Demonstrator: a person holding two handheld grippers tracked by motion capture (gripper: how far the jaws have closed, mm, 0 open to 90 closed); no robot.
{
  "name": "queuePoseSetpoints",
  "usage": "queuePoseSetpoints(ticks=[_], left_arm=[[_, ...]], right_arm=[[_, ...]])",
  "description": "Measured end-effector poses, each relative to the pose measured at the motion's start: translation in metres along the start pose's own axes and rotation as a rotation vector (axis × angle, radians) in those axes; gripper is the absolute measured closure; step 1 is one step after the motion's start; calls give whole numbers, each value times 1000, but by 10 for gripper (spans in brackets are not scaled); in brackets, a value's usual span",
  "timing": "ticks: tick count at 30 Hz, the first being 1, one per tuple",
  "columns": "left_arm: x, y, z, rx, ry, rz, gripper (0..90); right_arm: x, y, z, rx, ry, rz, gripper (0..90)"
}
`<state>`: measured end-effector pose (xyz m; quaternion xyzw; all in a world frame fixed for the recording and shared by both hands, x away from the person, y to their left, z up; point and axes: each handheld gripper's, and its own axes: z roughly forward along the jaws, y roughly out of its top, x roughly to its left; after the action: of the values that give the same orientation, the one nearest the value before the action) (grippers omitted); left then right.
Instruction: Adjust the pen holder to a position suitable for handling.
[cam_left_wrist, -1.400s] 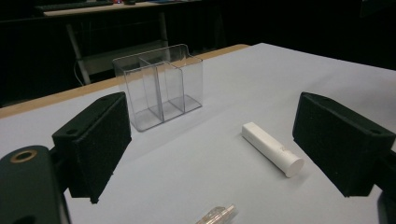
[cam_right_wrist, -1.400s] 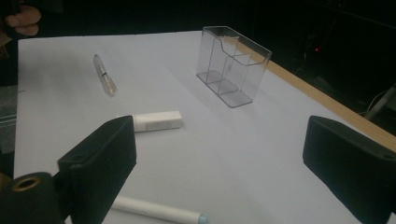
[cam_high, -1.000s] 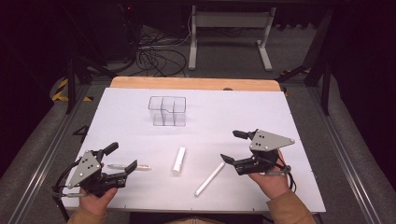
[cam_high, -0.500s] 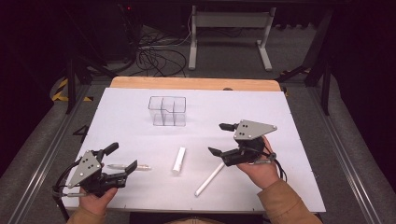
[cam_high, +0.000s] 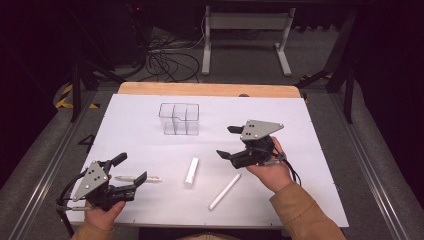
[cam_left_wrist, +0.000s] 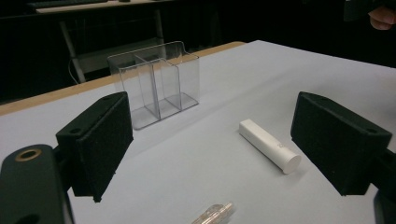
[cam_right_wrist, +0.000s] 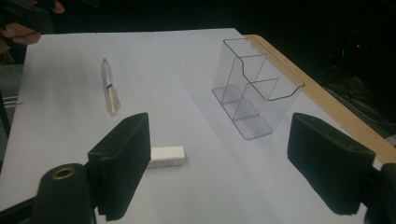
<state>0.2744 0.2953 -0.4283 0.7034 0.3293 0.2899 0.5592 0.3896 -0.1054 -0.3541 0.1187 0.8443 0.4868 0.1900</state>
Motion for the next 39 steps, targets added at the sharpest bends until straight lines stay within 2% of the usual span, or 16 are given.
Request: queuePoseSetpoints(ticks=[6,9,15,20,25,36,39], left_arm=[[0,0,0,-2,0,2,136],[1,0,0,-2,0,3,136],[0,0,1,-1,-4,-4,138],[1,0,1,-1,-10,-7,144],[1,0,1,2,-7,-3,144],[2,0,1,7,-8,-5,144],[2,0,1,7,-8,-3,144]], right_arm=[[-6,0,7,15,-7,2,225],[-8,3,12,31,-13,-20,232],[-11,7,17,50,-24,-28,262],[-19,10,28,53,-2,1,291],[-24,10,35,57,20,9,318],[-35,15,69,94,14,-37,419],[-39,16,79,95,18,-20,430]])
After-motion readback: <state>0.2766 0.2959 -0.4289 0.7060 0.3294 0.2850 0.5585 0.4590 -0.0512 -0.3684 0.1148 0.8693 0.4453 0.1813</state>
